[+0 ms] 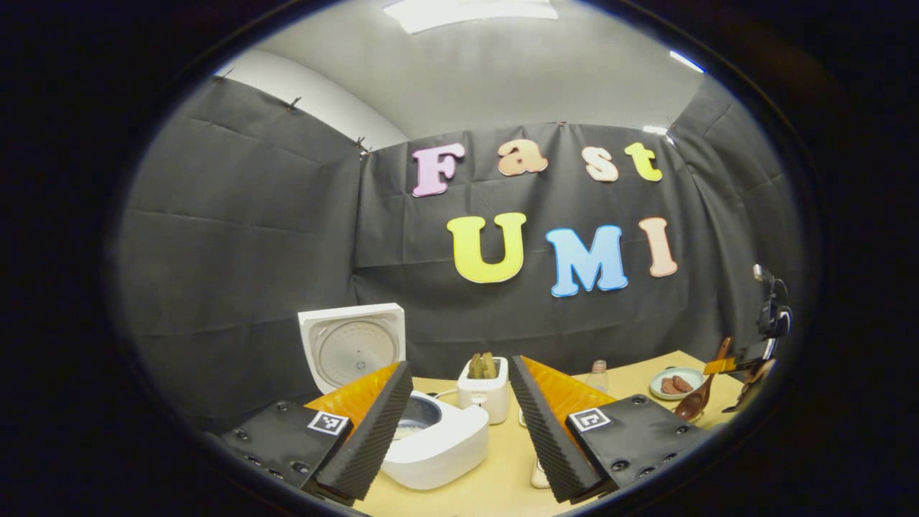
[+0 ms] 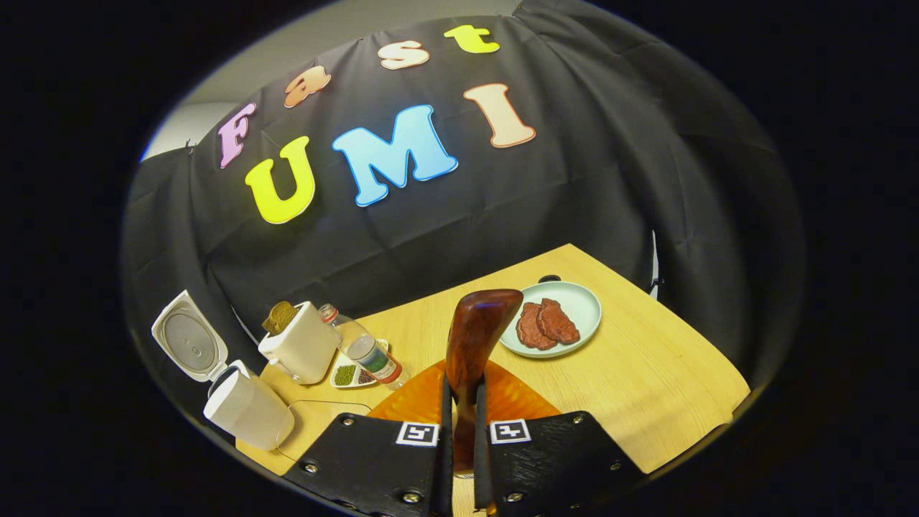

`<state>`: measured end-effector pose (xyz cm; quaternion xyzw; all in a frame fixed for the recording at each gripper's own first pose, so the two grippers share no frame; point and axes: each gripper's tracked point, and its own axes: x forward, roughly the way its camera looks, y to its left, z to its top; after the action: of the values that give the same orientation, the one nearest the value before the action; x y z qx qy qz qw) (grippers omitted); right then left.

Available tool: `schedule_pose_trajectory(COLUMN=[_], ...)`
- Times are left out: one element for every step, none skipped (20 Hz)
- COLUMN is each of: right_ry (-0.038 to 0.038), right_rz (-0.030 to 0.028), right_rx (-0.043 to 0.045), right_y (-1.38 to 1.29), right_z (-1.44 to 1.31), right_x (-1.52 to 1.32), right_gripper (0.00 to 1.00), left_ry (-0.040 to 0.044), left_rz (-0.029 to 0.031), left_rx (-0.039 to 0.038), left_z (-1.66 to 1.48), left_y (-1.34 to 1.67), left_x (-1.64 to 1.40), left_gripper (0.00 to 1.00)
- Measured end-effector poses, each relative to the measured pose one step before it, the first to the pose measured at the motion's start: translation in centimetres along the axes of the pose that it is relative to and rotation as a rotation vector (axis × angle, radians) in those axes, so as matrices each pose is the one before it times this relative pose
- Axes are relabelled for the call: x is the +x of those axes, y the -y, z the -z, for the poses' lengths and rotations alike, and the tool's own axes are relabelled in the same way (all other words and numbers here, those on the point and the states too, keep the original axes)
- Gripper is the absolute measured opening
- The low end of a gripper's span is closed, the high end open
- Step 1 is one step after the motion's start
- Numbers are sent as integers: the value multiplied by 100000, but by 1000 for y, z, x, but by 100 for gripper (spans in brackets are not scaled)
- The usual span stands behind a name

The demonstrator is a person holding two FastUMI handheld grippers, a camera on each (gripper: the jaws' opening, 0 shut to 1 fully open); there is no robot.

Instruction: Close the left gripper, press the button to open the rice cooker; take a wooden spoon from the chopstick holder with the right hand, scoop a spoonful of rice and pour it into the rice cooker, then put the wooden spoon back into the chopstick holder.

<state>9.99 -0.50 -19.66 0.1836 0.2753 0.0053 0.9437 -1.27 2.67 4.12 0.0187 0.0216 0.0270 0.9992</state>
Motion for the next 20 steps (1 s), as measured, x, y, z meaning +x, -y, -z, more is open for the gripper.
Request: schedule_pose_trajectory(right_ry=[-1815,-129,680,779,1865,2024,2430,2671,2780,2775,2460,1987,1734,1657,1531,1443,1250,1759,2237,1699], right_rz=[-1193,-1497,373,389,308,362,869,1635,2544,2484,1535,956,335,553,125,42,-215,119,-22,471], right_rx=[1564,1195,179,-800,-886,-946,-1556,-2396,-3016,-2929,-2539,-1900,-1398,-853,-820,-889,-1428,-1863,-2345,-2320], right_y=[-187,-138,231,335,224,72,102,270,485,403,73,36,-86,-83,-101,-153,-211,-230,-178,-160], right_z=[608,76,103,-146,-427,-624,-449,-640,-762,-809,-653,-746,-693,-699,-652,-710,-524,-672,-841,-682], right_x=[-63,-139,-144,1,-479,-192,-338,-243,-304,-369,-351,-418,-448,-466,-421,-508,-547,-588,-549,-529], right_gripper=[12,14,15,21,27,42,54,71,88,97,97,97,97,97,97,97,97,97,97,97], left_ry=[73,212,367,390,239,107,-80,-150,-240,-8,-87,72,-62,55,55,310,310,330,741,527], left_rz=[-72,15,64,-35,57,143,-63,65,159,118,132,16,-27,-205,-48,-242,-356,-591,-898,-720], left_rx=[597,416,140,-95,-400,-519,-470,-487,-445,-416,-242,-82,108,55,-39,1,296,538,506,194], left_z=[-82,70,-177,-2,-135,67,53,93,133,28,73,31,-57,-15,-80,-150,-249,-199,-382,-323], left_y=[-13,12,-10,58,-41,22,-10,-114,-50,-125,31,-96,-132,-208,-255,-272,-378,-522,-634,-455], left_x=[7,-5,42,75,79,71,84,297,182,3,235,226,427,281,433,471,611,503,809,805], left_gripper=[95,95,95,95,95,95,95,95,95,95,95,95,95,95,95,95,95,95,95,96])
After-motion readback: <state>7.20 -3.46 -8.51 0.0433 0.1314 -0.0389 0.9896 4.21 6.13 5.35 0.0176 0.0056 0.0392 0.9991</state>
